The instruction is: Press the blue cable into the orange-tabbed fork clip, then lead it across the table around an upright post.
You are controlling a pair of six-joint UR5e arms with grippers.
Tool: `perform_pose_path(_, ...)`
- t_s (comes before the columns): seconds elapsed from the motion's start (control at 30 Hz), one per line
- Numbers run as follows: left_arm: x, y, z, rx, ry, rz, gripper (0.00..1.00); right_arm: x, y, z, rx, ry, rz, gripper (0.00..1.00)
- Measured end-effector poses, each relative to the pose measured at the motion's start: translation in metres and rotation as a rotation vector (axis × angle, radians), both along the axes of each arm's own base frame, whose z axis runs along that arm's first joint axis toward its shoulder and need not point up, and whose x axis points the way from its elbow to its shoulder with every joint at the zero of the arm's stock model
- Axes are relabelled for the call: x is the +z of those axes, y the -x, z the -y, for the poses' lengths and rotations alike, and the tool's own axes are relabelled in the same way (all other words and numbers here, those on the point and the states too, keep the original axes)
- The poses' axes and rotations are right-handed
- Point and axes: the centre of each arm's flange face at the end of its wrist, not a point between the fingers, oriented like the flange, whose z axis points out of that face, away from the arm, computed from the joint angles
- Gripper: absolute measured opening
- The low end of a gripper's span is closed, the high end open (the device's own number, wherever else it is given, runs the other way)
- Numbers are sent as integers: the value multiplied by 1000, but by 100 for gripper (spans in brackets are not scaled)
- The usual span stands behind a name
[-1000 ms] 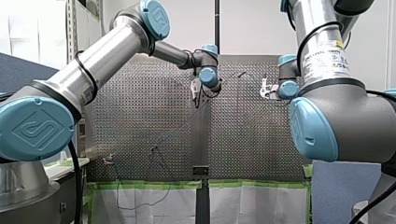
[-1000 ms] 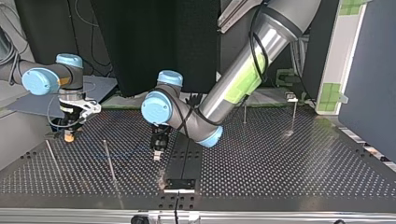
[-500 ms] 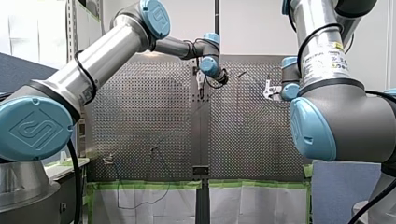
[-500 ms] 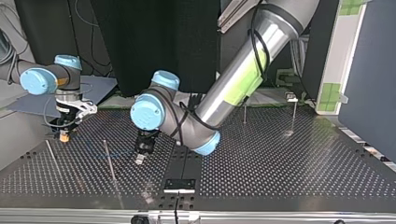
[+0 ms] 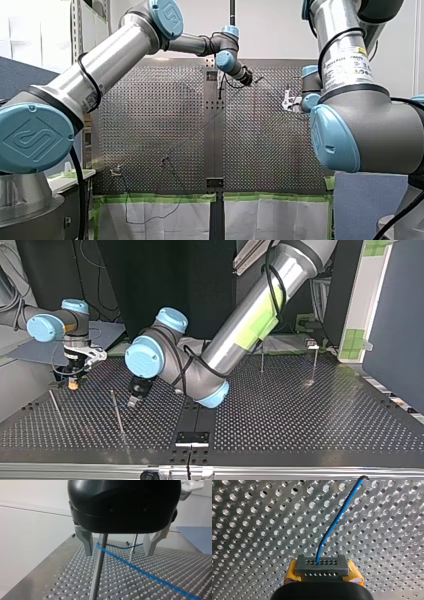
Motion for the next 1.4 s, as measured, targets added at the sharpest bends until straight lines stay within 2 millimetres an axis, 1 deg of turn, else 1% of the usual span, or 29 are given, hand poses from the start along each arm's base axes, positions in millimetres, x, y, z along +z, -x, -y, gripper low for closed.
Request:
perform_pose_path(0.23, 1, 6, 4, -14, -20, 6, 100, -2, 0, 0, 0, -1, 1, 0)
perform_pose_path(0.5, 13, 16, 14, -31, -12, 34, 100, -2, 0, 1, 1, 1, 3, 0)
perform_pose_path(0.87, 13, 32, 26, -26, -19, 33, 100, -2, 0, 1, 2, -1, 11, 0)
perform_pose_path(1.13, 13, 37, 28, 5, -18, 30, 100, -3, -1, 1, 7, -2, 13, 0)
perform_pose_path(1.4, 12, 38, 25, 35, -27, 19, 100, -3, -2, 0, 9, -3, 13, 0)
